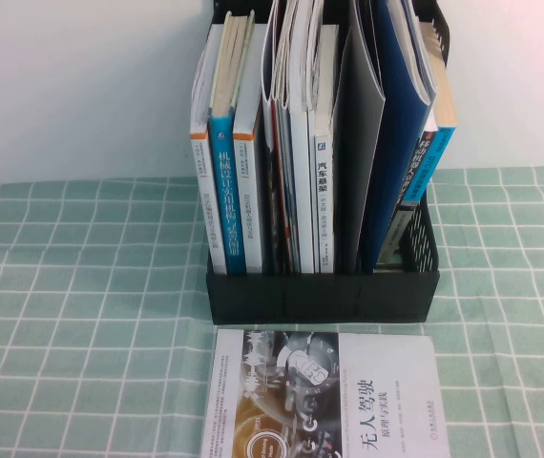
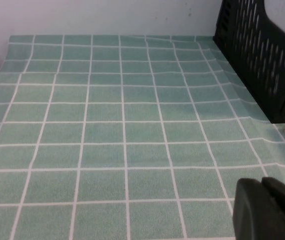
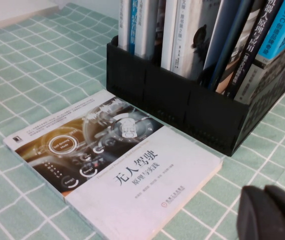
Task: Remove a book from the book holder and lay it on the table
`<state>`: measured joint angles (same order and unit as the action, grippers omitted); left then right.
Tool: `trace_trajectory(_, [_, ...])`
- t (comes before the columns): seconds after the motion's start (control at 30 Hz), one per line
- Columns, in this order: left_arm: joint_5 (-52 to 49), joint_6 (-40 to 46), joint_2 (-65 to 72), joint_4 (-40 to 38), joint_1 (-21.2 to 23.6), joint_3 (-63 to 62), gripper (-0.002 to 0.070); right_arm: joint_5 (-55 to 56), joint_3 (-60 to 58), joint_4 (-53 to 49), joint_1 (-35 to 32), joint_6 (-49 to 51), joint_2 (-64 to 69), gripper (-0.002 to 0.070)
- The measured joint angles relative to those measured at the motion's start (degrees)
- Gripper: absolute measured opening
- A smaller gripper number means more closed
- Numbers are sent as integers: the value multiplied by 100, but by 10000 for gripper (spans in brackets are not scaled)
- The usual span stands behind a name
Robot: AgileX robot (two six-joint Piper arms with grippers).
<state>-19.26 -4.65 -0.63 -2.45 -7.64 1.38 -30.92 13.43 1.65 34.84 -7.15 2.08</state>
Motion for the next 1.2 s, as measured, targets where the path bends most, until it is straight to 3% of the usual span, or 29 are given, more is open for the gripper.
trace_trajectory(0.53, [-1, 4, 0, -8, 0, 0, -3, 377, -298, -398, -118, 0, 0, -2])
trace_trajectory(0.8, [-1, 4, 0, -8, -9, 0, -3, 857, -469, -771, -1590, 0, 0, -2])
trace_trajectory(1.2, [-23, 4, -12, -12, -9, -10, -3, 1390, -1476, -832, -2736, 217, -279, -2])
